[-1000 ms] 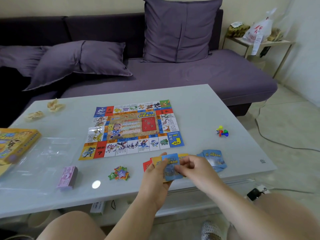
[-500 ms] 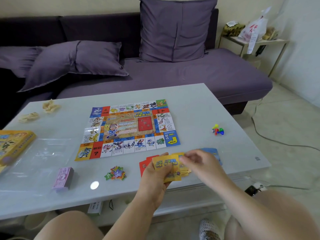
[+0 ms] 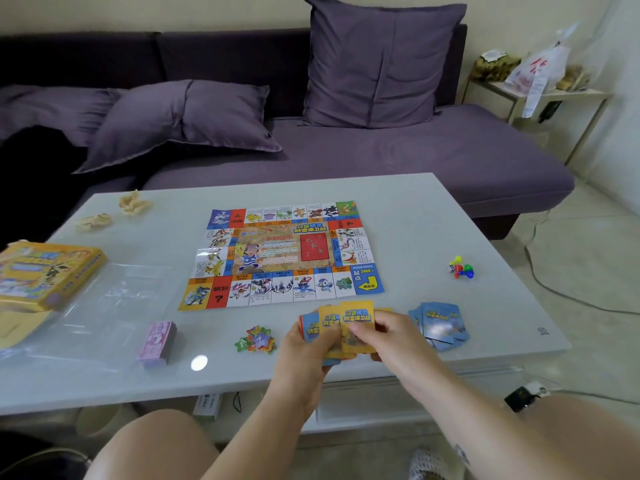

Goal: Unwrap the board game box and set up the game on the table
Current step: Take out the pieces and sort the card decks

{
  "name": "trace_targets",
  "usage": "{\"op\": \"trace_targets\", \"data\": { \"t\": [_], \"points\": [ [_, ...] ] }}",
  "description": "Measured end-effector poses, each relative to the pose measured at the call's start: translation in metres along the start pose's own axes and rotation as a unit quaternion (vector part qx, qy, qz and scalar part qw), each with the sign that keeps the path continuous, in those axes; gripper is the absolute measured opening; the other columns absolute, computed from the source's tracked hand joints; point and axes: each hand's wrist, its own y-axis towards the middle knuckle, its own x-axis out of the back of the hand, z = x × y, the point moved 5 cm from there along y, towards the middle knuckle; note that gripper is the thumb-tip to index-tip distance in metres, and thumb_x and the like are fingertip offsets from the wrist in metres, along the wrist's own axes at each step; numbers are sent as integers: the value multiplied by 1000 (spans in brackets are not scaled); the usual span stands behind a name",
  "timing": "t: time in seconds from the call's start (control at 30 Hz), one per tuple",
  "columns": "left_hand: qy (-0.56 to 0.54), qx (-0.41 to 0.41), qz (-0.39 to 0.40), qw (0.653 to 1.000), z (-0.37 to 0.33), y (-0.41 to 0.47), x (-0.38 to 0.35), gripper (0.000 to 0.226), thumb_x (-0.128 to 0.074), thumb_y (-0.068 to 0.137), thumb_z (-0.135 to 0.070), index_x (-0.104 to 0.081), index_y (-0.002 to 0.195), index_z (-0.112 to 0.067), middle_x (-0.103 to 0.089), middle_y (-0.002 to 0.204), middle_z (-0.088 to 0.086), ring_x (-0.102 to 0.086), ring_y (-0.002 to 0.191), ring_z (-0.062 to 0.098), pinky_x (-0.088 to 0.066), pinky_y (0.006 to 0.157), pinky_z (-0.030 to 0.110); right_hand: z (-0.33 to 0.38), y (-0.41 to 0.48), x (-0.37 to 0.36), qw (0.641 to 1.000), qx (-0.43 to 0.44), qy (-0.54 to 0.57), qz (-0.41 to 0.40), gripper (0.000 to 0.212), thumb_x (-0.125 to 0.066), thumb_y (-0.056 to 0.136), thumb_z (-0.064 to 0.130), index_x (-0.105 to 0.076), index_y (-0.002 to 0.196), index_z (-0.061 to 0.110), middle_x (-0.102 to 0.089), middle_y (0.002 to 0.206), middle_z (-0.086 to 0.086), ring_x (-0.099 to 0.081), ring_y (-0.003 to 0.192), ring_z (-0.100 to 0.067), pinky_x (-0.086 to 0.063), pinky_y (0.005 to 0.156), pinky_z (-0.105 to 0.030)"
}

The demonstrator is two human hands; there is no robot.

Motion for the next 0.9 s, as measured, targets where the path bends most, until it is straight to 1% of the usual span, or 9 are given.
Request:
{"op": "trace_targets", "data": {
  "t": [0.17,0.37,0.5,0.6,0.67,0.7,0.73,0.83,0.9],
  "points": [
    [-36,22,15,999,2,-3,6,21,-42,97,-4,-60,108,-2,-72,94,16,-70,82,26,-59,68,33,-5,1,-2,999,-35,36,-7,14,-60,91,22,-67,79,24,-62,68,11,-55,68,-6,-42,58,-20],
    [-60,21,-1,998,3,3,2,27,-51,93,-2,-58,117,-12,-69,105,18,-67,93,33,-57,76,42,-6,3,-4,1000,7,7,-28,12,-61,91,20,-68,81,23,-62,61,15,-57,57,8,-39,52,-9],
    [-122,43,-12,992,2,4,3,23,-48,94,-2,-58,111,-14,-70,100,16,-68,89,30,-59,70,41,-8,14,22,994,17,2,-108,7,-64,88,16,-69,91,20,-72,78,10,-67,74,-5,-51,69,-23],
    [-148,54,-35,987,3,7,9,22,-49,93,-2,-59,108,-15,-68,99,15,-65,93,30,-58,69,42,-12,23,39,988,7,-90,-127,16,-65,88,20,-65,102,15,-71,85,7,-68,84,-12,-52,77,-32],
    [-145,60,-40,987,5,7,10,22,-50,93,-2,-59,108,-16,-68,100,15,-65,93,30,-58,70,43,-18,27,45,954,-22,-264,-142,44,-64,87,36,-56,122,11,-64,112,0,-57,110,-22,-45,88,-35],
    [-141,62,-38,987,6,7,10,23,-50,93,-2,-59,109,-16,-68,101,15,-66,90,29,-58,71,43,-19,25,47,937,-23,-311,-160,54,-62,86,41,-50,130,11,-58,123,-2,-50,117,-24,-42,92,-35],
    [-136,63,-32,988,6,7,8,23,-50,93,-2,-60,109,-16,-67,102,16,-66,88,28,-57,73,42,-17,23,47,939,-10,-300,-170,56,-61,87,43,-49,132,13,-55,125,-2,-47,118,-22,-40,93,-34],
    [-125,71,-12,990,12,8,0,25,-50,94,-2,-60,112,-15,-68,103,15,-67,83,25,-56,73,38,-8,13,26,985,25,-155,-76,33,-62,85,44,-63,108,19,-65,102,6,-59,95,-9,-44,81,-23],
    [-132,82,6,988,15,8,-8,25,-49,94,-4,-59,115,-12,-68,101,15,-66,82,24,-56,70,35,-6,7,11,989,41,-145,-11,17,-67,83,36,-65,87,20,-67,82,6,-60,74,-3,-45,66,-14]
  ]
}}
